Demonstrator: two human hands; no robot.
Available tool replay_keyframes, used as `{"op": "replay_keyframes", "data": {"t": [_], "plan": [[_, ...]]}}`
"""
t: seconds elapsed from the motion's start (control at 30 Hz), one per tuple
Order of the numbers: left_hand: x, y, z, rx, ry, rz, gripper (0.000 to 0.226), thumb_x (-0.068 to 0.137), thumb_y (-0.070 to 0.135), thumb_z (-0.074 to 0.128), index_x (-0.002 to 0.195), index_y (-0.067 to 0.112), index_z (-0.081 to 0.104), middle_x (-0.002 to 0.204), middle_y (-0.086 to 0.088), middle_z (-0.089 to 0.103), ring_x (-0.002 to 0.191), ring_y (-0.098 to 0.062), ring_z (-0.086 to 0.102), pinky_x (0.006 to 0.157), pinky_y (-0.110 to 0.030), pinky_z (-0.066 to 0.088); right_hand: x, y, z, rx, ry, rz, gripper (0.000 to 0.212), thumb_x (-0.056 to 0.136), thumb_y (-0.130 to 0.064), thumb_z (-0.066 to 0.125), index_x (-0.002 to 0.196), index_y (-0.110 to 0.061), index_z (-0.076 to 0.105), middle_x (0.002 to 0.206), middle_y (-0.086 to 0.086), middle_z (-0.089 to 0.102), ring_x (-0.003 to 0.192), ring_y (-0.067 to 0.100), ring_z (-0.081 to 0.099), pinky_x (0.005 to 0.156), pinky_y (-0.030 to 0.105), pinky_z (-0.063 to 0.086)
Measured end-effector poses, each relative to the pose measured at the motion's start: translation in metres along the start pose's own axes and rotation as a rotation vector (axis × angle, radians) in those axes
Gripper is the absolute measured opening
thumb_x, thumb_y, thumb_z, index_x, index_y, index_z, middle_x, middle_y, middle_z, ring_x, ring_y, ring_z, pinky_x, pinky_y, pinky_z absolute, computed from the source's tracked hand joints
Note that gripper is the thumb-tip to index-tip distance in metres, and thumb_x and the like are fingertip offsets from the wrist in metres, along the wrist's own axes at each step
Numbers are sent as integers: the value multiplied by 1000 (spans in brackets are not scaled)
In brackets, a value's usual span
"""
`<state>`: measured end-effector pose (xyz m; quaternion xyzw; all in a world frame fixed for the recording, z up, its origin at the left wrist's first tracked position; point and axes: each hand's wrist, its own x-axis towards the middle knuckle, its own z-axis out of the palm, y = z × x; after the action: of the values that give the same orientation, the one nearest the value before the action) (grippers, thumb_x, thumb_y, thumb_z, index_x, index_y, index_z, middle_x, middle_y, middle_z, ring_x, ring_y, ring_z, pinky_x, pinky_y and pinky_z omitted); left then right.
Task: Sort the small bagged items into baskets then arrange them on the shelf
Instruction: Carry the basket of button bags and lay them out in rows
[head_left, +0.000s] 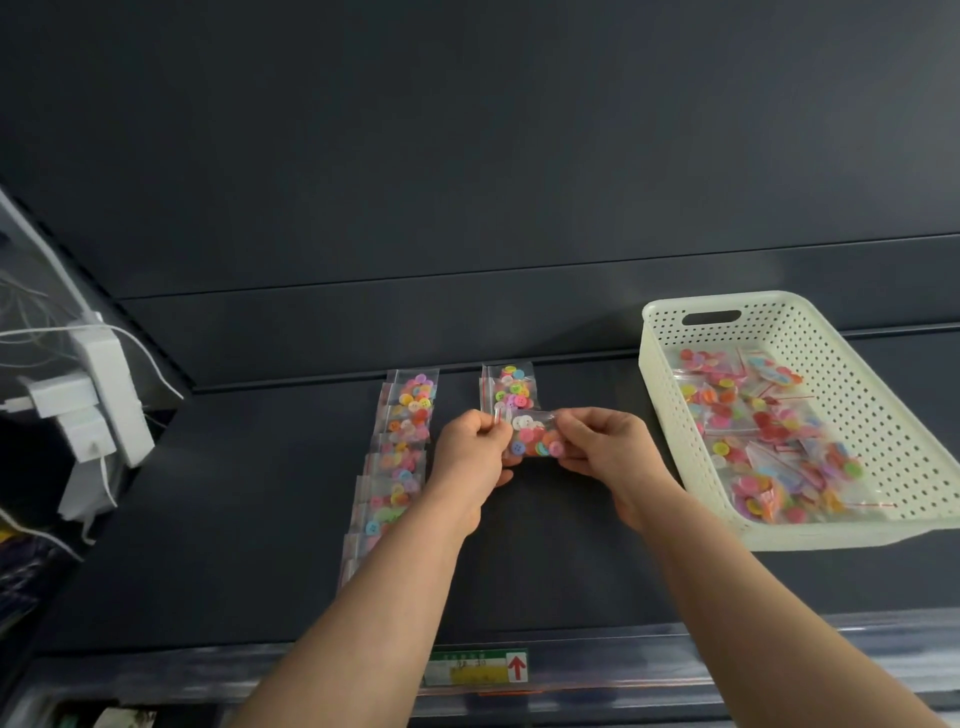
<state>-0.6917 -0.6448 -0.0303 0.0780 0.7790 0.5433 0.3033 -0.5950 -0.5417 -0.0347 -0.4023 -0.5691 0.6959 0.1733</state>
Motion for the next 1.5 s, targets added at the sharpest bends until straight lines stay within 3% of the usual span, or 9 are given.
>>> {"op": "replay_keyframes", "data": {"t": [0.17,0.43,0.63,0.83,0.93,1.1,1.27,1.4,1.5], "plan": [[4,-3,-3,18,27,-12,9,100,20,54,102,16,62,100,0,66,87,-11,67,76,-31,61,5,4,1,-25,-47,3,18,88,-18,67,106,-15,66,90,4,73,84,13,70,67,24,56],[28,-11,-9,341,148,123,14,96,19,59,83,23,61,85,0,69,81,-18,68,74,-42,61,28,8,20,-543,128,-246,29,82,-24,73,110,-24,64,77,-10,71,77,0,63,64,16,44],[45,-7,-7,568,182,162,15,95,29,60,86,18,64,78,0,70,72,-18,70,66,-40,61,44,10,29,-566,259,-226,35,78,-34,76,109,-26,62,71,-12,69,77,2,64,74,30,52],[49,-7,-8,571,204,165,17,93,29,65,92,17,53,81,-1,66,71,-20,69,61,-37,61,42,9,32,-633,302,-243,35,78,-36,76,108,-25,61,72,-11,63,72,5,60,65,27,48],[43,0,-9,589,194,227,17,94,31,63,99,19,50,89,0,66,74,-18,67,52,-28,48,36,1,28,-697,295,-319,31,80,-31,72,109,-22,63,86,-6,64,78,11,60,70,28,47],[28,14,3,588,52,310,7,92,31,64,92,25,60,97,5,69,93,-18,64,80,-38,56,12,-28,5,-984,356,-582,21,89,-18,59,107,-19,68,103,0,65,95,22,62,69,28,45],[1,29,43,516,-121,389,6,92,28,64,95,23,66,86,11,64,88,-11,61,81,-30,52,-14,-43,-49,-1136,468,-643,21,92,-19,53,106,-24,68,102,-2,64,94,23,61,62,31,44],[-20,34,77,483,-191,413,5,92,28,64,96,25,64,88,13,61,88,-12,62,81,-34,55,-23,-40,-103,-1185,538,-543,27,92,-13,50,106,-27,69,105,-5,65,91,22,63,64,32,49],[-28,38,93,469,-174,426,7,92,28,62,100,27,62,93,12,62,86,-9,63,79,-35,57,-20,-37,-142,-1361,505,-302,32,88,-7,49,98,-29,69,95,-8,66,84,17,62,65,32,53]]}}
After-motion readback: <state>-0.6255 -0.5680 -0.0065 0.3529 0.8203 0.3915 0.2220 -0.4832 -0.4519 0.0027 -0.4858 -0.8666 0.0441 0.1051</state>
